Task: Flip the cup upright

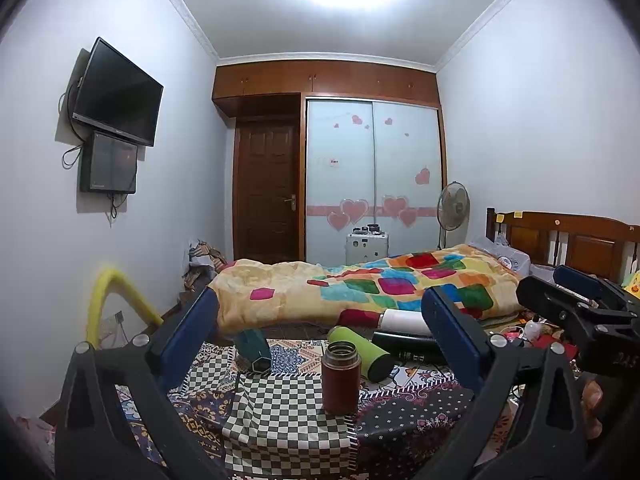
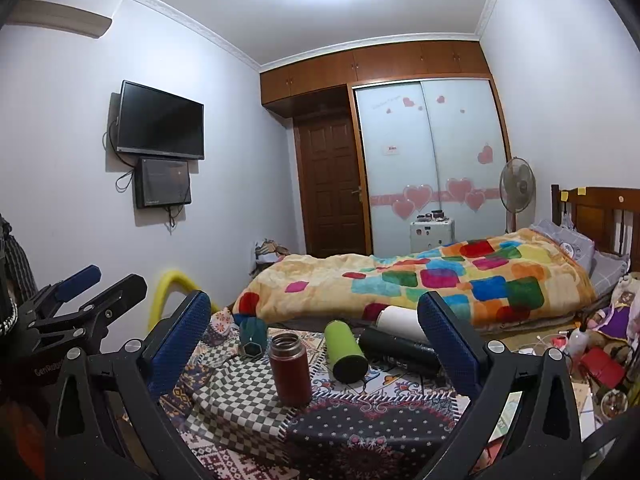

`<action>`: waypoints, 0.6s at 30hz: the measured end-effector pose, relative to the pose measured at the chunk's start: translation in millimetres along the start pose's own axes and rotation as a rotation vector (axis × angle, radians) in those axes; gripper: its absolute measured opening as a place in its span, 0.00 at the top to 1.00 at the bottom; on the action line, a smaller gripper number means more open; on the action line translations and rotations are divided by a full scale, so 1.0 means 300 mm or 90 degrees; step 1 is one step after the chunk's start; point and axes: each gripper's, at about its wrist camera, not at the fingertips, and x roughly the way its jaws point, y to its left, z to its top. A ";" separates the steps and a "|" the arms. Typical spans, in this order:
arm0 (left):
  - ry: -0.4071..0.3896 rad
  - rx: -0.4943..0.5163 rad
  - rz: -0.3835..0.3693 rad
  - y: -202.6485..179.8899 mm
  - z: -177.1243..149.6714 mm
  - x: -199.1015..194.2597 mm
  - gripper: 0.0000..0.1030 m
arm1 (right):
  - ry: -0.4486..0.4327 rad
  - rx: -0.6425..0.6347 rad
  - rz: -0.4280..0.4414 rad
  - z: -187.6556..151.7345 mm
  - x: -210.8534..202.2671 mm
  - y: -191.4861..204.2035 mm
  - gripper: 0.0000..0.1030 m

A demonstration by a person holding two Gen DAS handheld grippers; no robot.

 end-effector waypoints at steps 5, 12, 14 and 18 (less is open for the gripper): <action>-0.002 0.000 -0.002 -0.006 -0.003 -0.005 0.00 | 0.001 0.000 -0.001 -0.001 -0.001 0.001 0.00; -0.001 -0.003 -0.003 -0.007 -0.002 -0.005 0.00 | 0.002 0.002 -0.001 -0.001 -0.001 0.001 0.00; -0.001 -0.004 -0.003 -0.007 -0.002 -0.004 0.00 | 0.001 0.001 -0.001 -0.001 -0.001 0.002 0.00; 0.000 -0.004 -0.003 -0.007 -0.002 -0.004 0.00 | 0.001 0.001 -0.002 -0.001 -0.003 0.001 0.00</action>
